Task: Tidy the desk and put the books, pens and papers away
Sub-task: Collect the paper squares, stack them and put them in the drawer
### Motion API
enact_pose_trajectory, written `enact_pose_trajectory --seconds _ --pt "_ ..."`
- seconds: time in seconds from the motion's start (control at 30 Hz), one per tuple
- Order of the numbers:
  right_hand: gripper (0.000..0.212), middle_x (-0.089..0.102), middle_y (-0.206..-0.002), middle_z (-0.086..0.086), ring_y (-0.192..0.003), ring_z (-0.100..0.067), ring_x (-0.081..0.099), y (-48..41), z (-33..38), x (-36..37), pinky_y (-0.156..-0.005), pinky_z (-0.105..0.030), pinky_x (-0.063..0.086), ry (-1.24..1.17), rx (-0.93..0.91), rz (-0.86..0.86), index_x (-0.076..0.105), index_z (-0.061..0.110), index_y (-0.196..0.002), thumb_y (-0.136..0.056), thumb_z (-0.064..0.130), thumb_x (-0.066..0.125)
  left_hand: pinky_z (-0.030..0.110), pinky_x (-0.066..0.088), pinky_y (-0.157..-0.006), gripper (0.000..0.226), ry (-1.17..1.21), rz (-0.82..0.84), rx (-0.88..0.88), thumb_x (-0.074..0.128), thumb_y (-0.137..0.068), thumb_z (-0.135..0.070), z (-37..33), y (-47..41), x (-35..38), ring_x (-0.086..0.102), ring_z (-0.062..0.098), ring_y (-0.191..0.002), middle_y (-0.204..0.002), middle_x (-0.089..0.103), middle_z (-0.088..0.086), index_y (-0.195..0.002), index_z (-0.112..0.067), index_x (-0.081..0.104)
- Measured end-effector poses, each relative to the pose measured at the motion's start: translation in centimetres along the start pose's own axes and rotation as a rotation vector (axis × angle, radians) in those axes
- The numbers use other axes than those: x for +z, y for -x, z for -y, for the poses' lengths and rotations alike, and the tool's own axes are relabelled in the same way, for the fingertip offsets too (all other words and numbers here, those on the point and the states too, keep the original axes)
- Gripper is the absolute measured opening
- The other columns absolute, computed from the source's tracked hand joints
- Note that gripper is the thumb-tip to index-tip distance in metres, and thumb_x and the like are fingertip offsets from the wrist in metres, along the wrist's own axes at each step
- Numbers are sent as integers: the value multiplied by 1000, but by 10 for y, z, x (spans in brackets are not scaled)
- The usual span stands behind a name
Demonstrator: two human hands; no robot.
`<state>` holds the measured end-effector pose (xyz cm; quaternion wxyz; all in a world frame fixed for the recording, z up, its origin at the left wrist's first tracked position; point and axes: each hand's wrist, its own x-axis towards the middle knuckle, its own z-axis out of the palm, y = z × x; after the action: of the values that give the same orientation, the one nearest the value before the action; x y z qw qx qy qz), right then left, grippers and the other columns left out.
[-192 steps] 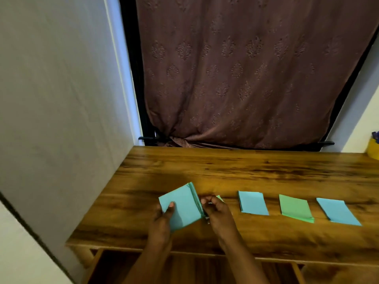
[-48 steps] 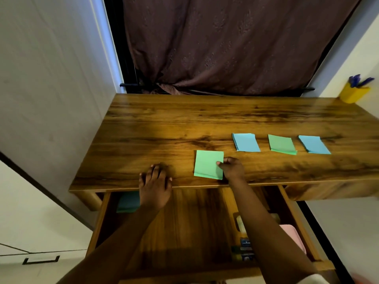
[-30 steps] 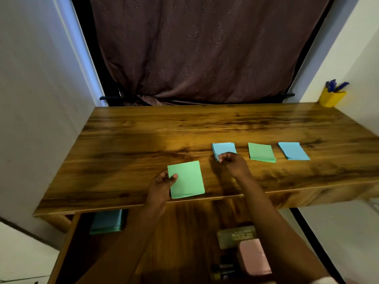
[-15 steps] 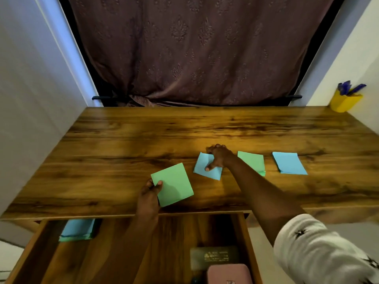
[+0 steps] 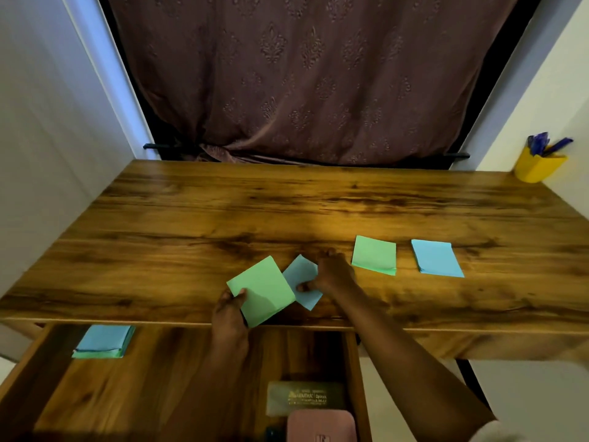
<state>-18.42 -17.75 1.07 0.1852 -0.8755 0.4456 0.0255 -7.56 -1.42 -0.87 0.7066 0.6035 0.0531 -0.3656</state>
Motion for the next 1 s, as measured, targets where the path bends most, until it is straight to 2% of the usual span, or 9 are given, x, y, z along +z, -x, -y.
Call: enact_pose_trajectory --seconds 0.1,0.23,0.33,0.4,0.47,0.53,0.63,0.73,1.0 --pt "90 41 -143 -6 -131 -32 38 -2 3 5 -103 -42 40 76 46 1 32 34 -142 -66 58 73 37 42 -79 33 0 -18 3 52 -94 -15 2 0 -3 50 28 -111 -124 56 7 -127 -16 52" --pt "70 56 -127 -10 -115 -29 53 -6 -9 -2 -84 -34 44 -18 71 46 50 12 -126 -72 50 73 33 43 -70 34 16 -17 6 50 -95 -13 0 5 -4 50 27 -106 -121 55 8 -129 -14 50" --pt "44 63 -113 -12 -102 -28 59 -2 -18 -2 -71 -31 40 -238 85 18 58 6 -108 -77 33 74 33 43 -69 34 16 -31 4 50 -96 -13 0 7 -6 50 28 -105 -124 55 11 -129 -14 50" --pt "20 65 -103 -11 -87 -25 62 2 -24 -5 -71 -33 45 -509 175 0 54 10 -97 -82 16 67 35 42 -74 34 21 -50 -6 50 -95 -15 1 6 -7 49 29 -107 -128 53 13 -129 -14 50" --pt "12 68 -96 -9 -78 -22 63 6 -32 -5 -73 -32 48 -703 263 -52 54 13 -93 -83 10 60 37 41 -74 35 21 -63 -14 51 -95 -15 1 5 -8 49 30 -107 -130 52 15 -129 -13 49" --pt "25 67 -103 -6 -94 -24 62 11 -34 -3 -79 -32 47 -579 244 -132 58 14 -101 -81 25 68 38 42 -75 35 27 -77 -17 51 -95 -15 1 6 -10 49 31 -107 -130 53 16 -130 -13 49" --pt "80 54 -128 -9 -117 -28 51 14 -12 14 -89 -36 46 -175 130 -38 47 15 -129 -67 59 72 40 42 -80 34 47 -106 -16 50 -95 -14 -4 4 -15 51 30 -105 -129 54 16 -130 -15 49" --pt "106 38 -143 -12 -131 -31 38 15 16 29 -102 -43 39 -32 165 57 29 10 -141 -60 59 78 35 44 -69 36 61 -119 -16 49 -96 -13 -9 3 -20 51 29 -102 -128 54 15 -132 -13 47" --pt "50 63 -119 -10 -105 -25 60 16 10 20 -73 -29 44 -332 161 29 58 11 -119 -78 35 72 37 46 -69 37 74 -152 -29 50 -95 -13 -14 5 -30 53 32 -110 -131 54 15 -132 -14 48"
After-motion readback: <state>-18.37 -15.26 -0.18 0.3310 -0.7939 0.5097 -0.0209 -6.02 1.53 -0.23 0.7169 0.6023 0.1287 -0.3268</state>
